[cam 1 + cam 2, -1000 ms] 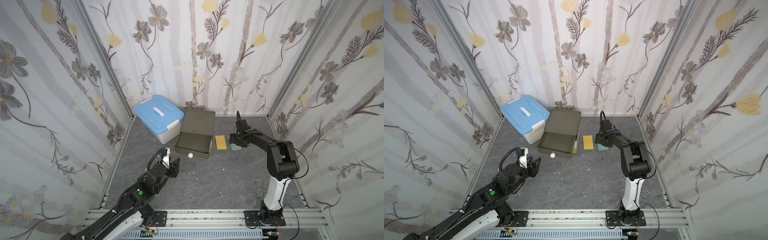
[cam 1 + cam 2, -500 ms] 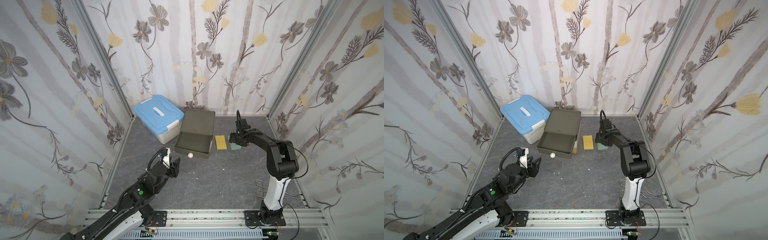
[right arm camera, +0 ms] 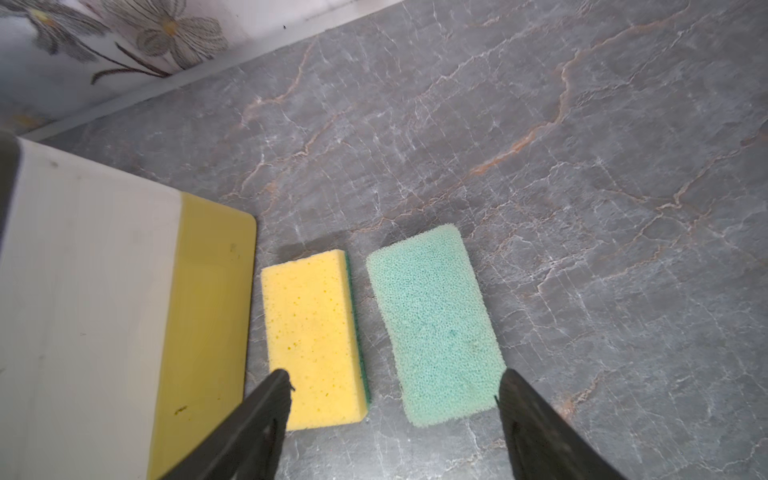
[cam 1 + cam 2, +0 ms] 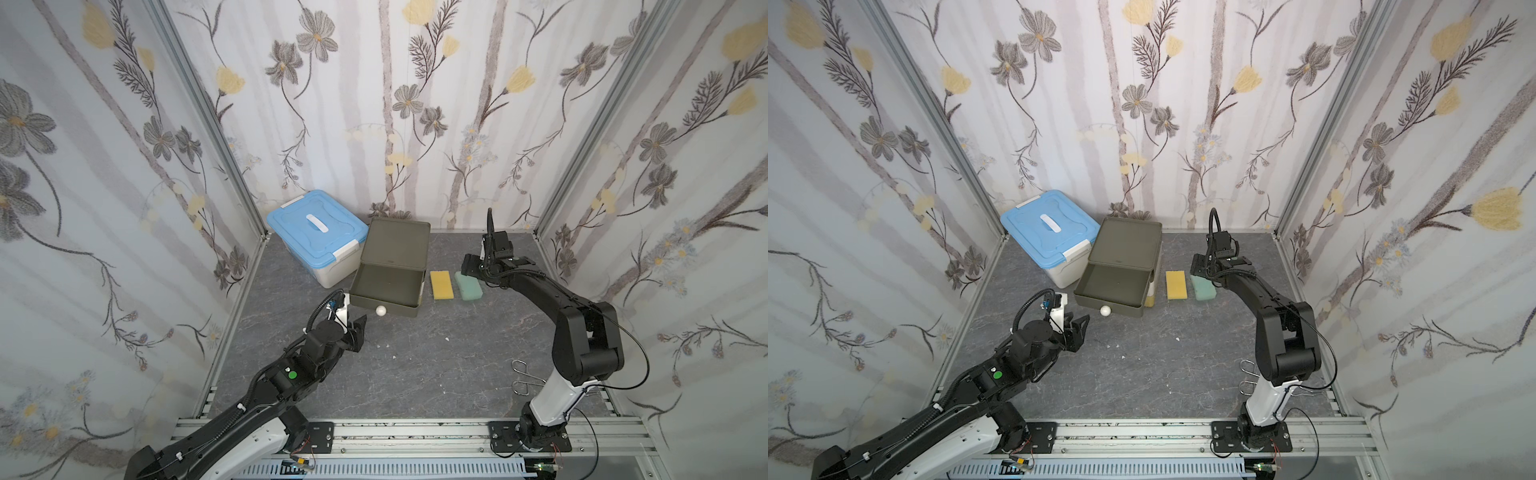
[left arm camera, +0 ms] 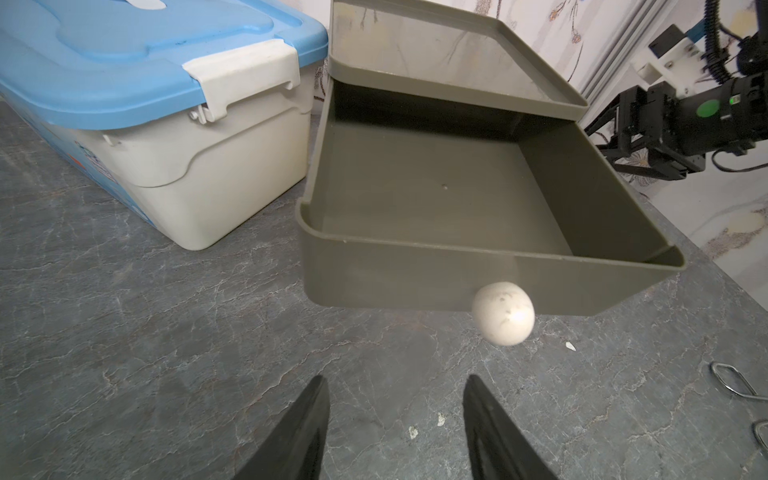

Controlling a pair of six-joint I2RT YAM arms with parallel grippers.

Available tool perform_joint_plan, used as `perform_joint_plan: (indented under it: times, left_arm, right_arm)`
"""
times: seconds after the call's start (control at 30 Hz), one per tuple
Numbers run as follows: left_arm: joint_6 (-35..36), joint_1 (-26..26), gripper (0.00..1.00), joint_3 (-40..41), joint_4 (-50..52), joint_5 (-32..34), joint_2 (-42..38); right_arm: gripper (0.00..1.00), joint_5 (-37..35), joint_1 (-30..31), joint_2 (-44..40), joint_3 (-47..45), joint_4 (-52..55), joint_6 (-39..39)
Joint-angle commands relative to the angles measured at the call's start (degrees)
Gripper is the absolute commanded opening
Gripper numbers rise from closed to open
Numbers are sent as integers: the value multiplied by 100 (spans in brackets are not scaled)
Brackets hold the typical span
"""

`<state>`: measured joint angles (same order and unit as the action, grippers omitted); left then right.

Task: Take the sponge out of the drawer
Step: Close the drawer of the storage box.

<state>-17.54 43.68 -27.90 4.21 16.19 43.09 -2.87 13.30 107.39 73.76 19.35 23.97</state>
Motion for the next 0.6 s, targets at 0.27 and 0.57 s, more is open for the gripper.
perform_joint_plan:
  times: [0.27, 0.57]
  left_arm:
    - [286, -9, 54, -586, -643, -20, 1028]
    - [172, -9, 53, -756, -799, -167, 1429]
  right_arm:
    - [81, 116, 61, -1089, -621, -500, -96]
    - [83, 381, 85, -1522, -1053, -824, -142]
